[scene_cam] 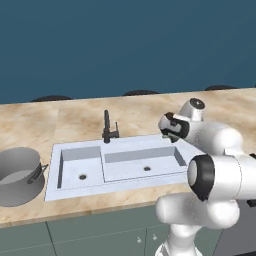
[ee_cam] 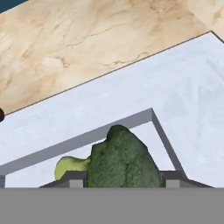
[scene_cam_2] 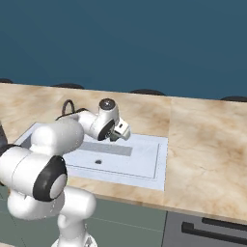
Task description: Dump the broccoli from the pot into the sink. Then turn on the water and wash the broccoli. Then turn off the water and put the broccoli back in the pot.
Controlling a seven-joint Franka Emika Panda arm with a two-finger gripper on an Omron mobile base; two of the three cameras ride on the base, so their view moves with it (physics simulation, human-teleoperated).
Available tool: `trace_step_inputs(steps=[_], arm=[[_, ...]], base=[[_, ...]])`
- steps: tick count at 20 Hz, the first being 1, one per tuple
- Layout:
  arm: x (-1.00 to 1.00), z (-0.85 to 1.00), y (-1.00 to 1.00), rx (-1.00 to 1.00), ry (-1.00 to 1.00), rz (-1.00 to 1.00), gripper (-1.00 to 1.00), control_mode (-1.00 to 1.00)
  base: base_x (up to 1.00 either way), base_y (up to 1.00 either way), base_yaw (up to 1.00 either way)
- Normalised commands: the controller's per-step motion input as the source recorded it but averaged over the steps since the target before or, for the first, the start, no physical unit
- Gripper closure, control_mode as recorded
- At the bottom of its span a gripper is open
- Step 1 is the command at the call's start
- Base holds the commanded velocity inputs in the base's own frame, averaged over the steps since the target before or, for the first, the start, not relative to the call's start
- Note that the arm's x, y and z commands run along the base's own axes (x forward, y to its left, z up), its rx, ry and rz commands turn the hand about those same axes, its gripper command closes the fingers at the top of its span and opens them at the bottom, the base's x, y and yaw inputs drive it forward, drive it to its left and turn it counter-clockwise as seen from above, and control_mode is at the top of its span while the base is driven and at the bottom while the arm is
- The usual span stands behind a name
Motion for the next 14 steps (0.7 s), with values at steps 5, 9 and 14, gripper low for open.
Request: trace_step_inputs(steps=[5, 9, 14], arm=[[-0.67, 1.00, 0.00, 0.07, 0.05, 0.00, 1.00, -1.00], [-0.91, 1.00, 0.01, 0.01, 0.00, 0.00, 1.00, -1.00], [-0.78, 0.93, 0.25, 0.00, 0.00, 0.05, 1.00, -1.00]], base=[[0.00, 0.00, 0.00], [0.00, 0.00, 0.00], [0.00, 0.00, 0.00]])
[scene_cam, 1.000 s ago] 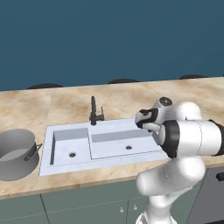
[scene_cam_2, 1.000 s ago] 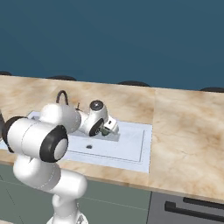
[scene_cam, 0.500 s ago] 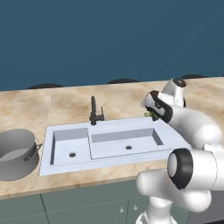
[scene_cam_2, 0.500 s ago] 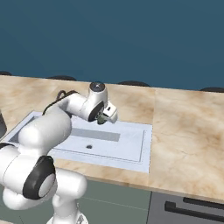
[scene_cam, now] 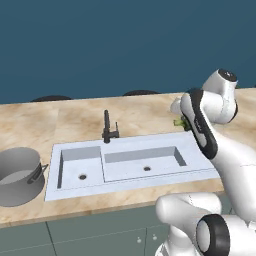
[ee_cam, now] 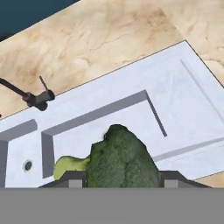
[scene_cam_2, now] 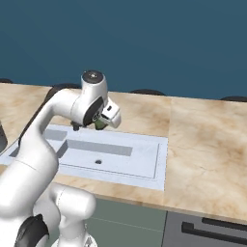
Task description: Dump the broccoli from the pot into the sink. Then turn on the water and wash the broccoli. Then turn off the water and put the broccoli back in the pot.
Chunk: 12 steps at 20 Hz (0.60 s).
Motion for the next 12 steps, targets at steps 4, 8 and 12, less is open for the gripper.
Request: trace_step_inputs(steps=[4, 8, 12], arm=[[-0.62, 0.79, 0.52, 0.00, 0.00, 0.06, 1.00, -1.00], [-0.52, 0.57, 0.78, 0.00, 0.00, 0.06, 1.00, -1.00], [-0.41, 0.24, 1.00, 0.00, 0.00, 0.06, 1.00, -1.00]], base=[[0.00, 0.00, 0.00], [0.00, 0.00, 0.00], [0.00, 0.00, 0.00]])
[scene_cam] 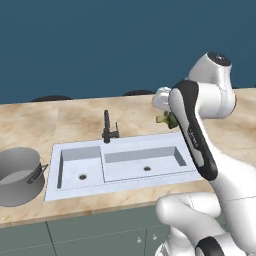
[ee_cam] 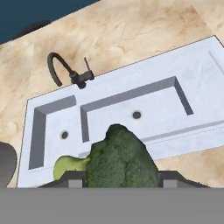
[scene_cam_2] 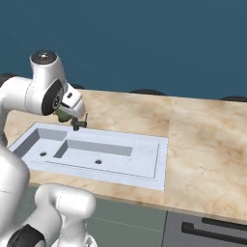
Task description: Dump the broccoli from the pot into the sink. Then turn on the water and wash the broccoli. Then turn off the water and put the broccoli back in the pot.
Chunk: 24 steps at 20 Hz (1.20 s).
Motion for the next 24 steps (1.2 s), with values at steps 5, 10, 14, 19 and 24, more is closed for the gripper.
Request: trace_step_inputs(steps=[5, 10, 14, 19, 24], arm=[[-0.38, 0.02, 1.00, 0.00, 0.00, 0.07, 1.00, -1.00], [-0.19, 0.00, 1.00, 0.00, 0.00, 0.09, 1.00, -1.00], [0.00, 0.00, 0.96, 0.00, 0.00, 0.13, 1.00, -1.00], [0.00, 0.00, 0.97, 0.00, 0.00, 0.12, 1.00, -1.00], [0.13, 0.00, 0.86, 0.00, 0.01, 0.11, 1.00, -1.00]], base=[[0.00, 0.00, 0.00], [0.00, 0.00, 0.00], [0.00, 0.00, 0.00], [0.00, 0.00, 0.00], [0.00, 0.00, 0.00]])
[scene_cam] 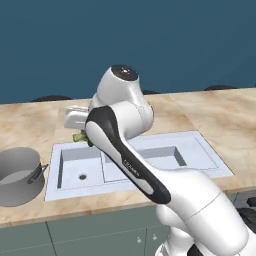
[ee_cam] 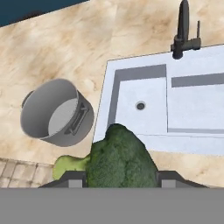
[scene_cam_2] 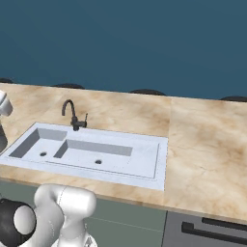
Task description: Dump the broccoli from the pot into the sink. Then turn on the water and wash the broccoli. Then turn off the water and put the broccoli back in the pot.
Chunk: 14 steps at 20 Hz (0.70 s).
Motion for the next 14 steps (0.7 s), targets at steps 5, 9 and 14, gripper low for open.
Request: trace_step_inputs(steps=[5, 9, 14], arm=[[0.23, -0.02, 0.71, 0.00, 0.04, 0.09, 1.00, -1.00], [0.21, -0.07, 0.44, 0.00, 0.06, 0.07, 1.00, -1.00], [0.23, -0.12, 0.49, -0.02, 0.06, 0.07, 1.00, -1.00]], base=[[0.00, 0.00, 0.00], [0.00, 0.00, 0.00], [0.00, 0.00, 0.00]])
